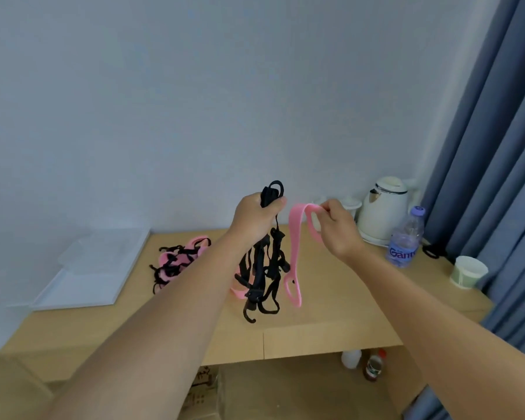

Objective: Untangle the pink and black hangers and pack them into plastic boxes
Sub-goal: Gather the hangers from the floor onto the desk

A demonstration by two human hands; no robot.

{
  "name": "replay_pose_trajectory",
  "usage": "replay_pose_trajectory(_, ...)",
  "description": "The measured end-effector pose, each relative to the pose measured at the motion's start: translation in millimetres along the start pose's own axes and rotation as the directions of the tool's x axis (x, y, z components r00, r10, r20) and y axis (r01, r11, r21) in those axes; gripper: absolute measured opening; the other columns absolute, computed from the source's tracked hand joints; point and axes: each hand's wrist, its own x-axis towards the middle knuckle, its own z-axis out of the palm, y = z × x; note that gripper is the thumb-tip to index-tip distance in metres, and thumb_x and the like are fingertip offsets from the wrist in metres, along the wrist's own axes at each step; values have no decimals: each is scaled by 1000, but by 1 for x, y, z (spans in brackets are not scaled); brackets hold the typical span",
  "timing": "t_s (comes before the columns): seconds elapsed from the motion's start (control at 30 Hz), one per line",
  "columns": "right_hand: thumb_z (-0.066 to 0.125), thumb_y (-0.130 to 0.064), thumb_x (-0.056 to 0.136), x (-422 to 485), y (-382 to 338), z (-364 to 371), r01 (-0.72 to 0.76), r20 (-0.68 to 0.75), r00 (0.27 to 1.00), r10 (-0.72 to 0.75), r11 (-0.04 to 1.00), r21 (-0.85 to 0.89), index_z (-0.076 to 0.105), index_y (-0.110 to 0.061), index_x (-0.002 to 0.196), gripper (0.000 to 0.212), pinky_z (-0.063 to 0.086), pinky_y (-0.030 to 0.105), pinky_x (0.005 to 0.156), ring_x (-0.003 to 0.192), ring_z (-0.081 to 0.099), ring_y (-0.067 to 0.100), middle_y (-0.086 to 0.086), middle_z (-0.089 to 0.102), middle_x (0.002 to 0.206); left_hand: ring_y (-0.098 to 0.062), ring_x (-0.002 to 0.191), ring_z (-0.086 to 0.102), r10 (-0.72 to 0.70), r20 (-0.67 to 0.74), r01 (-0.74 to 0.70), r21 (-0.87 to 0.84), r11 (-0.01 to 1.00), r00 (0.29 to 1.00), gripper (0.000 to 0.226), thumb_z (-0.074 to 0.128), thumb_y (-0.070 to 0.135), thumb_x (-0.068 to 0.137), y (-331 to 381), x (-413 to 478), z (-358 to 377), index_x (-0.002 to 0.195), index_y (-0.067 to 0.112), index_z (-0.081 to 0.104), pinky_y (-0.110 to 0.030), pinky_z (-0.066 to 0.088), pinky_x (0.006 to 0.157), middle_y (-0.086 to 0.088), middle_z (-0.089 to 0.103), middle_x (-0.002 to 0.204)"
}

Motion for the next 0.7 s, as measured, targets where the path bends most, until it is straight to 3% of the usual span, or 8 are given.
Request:
replay_pose_trajectory(0.33, 37, -22, 99, 63, 53, -6, -103, -154, 982, 107, 994, 36, 45, -7, 89, 20, 33, 29, 63, 64, 40, 6, -6, 44, 72, -18, 58, 42, 54, 101, -54, 5, 999, 993, 32, 54, 31, 94, -21, 100, 61, 71, 11, 44, -27, 34, 56, -7, 45, 66)
replay_pose_trajectory(0.5, 37, -20, 100, 83, 86, -7, -187, -310, 931, 193, 981, 48, 44, -11, 82, 20, 36, 9, 55, 63, 41, 2, -9, 44, 71, -16, 55, 40, 55, 179, -53, -20, 998, 982, 37, 54, 31, 94, -39, 145, 104, 63, 16, 41, -29, 33, 57, 0, 41, 60)
replay_pose_trajectory(0.63, 38, -22, 100, 90, 109, -4, -264, -374, 889, 266, 963, 58, 46, -8, 89, 20, 34, 23, 60, 64, 40, 5, -8, 43, 70, -13, 58, 44, 47, 265, -47, -5, 999, 963, 28, 53, 28, 95, -60, 163, 138, 71, 17, 43, -24, 35, 55, 1, 44, 67)
replay_pose_trajectory(0.7, 40, -23, 99, 88, 115, -4, -270, -400, 872, 283, 959, 90, 46, -8, 88, 20, 33, 22, 59, 62, 38, 4, -7, 42, 69, -11, 62, 47, -7, 323, -15, 66, 998, 946, 20, 53, 28, 94, -81, 170, 149, 82, 14, 47, -23, 37, 57, 3, 48, 71)
